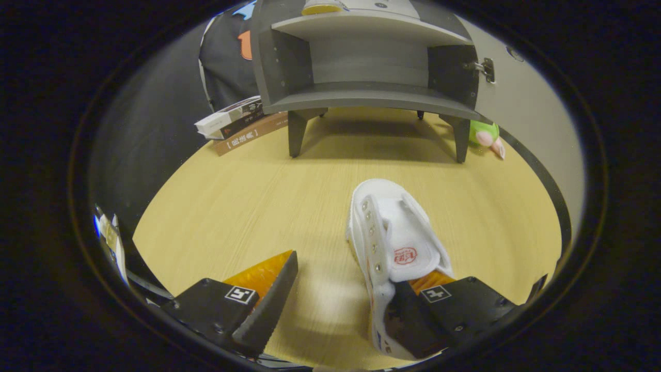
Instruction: Open the shoe cabinet door, grab the shoes and put them into the shoe cabinet, then close the shoe cabinet door.
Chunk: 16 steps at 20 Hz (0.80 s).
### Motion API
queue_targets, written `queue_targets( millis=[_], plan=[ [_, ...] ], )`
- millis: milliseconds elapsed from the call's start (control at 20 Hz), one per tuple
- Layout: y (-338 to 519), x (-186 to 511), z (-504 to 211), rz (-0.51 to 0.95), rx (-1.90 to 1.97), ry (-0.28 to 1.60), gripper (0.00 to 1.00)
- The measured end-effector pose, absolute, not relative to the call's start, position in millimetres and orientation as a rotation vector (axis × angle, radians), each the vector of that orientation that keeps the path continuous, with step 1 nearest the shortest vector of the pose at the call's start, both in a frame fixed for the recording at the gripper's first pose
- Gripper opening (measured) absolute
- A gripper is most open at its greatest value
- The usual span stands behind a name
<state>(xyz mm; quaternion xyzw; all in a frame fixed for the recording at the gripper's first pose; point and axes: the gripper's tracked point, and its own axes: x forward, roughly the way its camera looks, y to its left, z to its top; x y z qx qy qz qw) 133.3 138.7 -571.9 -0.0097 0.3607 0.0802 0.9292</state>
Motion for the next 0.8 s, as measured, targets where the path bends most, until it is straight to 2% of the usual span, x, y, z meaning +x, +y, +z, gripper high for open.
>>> queue_targets(
  millis=[150,250,500,600,700,800],
  plan=[
    [132,143,-570,0.153,-0.001,0.741,0.99],
    [126,147,-570,0.141,0.006,0.733,0.89],
    [114,152,-571,0.104,0.063,0.707,0.35],
    [117,152,-570,0.11,0.049,0.701,0.22],
    [118,154,-565,0.11,0.002,0.691,0.14],
    [119,152,-555,0.121,0.02,0.683,0.12]
  ],
)
